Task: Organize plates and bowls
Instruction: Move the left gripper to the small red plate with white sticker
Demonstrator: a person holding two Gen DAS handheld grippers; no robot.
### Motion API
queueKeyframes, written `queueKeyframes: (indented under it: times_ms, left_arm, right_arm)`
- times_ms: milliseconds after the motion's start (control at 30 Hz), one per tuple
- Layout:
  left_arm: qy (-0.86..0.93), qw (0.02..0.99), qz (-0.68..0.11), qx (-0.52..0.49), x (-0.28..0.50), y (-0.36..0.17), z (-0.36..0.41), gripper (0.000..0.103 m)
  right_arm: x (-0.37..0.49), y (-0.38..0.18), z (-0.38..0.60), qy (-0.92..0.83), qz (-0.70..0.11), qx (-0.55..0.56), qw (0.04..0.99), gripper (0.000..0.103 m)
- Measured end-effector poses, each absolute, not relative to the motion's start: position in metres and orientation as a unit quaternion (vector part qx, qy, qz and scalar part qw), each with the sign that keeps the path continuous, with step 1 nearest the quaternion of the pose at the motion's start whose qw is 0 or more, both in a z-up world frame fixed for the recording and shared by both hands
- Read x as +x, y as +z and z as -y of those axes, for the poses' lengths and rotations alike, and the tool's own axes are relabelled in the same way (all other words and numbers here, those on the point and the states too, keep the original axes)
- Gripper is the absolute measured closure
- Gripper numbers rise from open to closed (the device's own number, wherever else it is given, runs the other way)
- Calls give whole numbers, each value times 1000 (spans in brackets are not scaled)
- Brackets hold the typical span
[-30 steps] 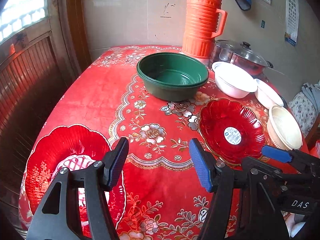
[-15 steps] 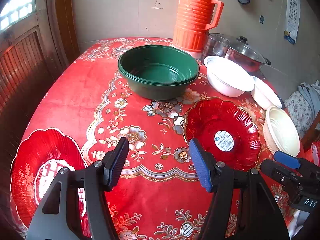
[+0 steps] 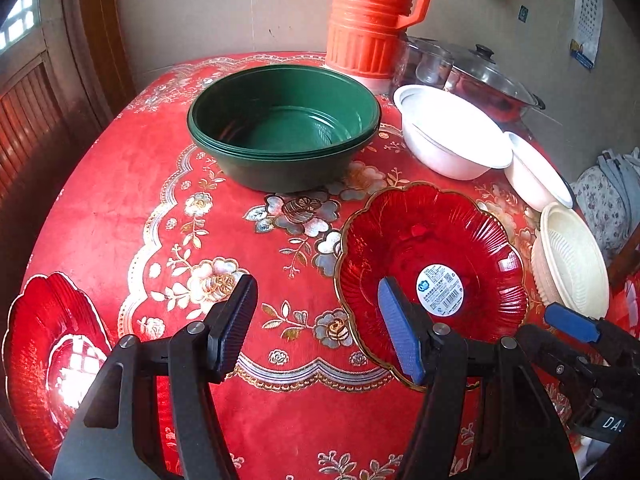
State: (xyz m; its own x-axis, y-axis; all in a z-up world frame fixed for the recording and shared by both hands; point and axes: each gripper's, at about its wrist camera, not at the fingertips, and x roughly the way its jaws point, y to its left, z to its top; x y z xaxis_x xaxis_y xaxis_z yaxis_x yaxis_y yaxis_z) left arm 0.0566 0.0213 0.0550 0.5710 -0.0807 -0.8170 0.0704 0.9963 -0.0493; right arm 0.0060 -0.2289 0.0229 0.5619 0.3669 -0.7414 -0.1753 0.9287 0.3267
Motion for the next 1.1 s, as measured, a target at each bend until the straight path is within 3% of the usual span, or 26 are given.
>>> queueKeyframes:
  times_ms: [1100]
  left_arm:
    - [-36, 867, -496, -1, 94, 26, -12, 40]
  right_arm:
    - [45, 21, 232, 124, -448, 83, 881, 27]
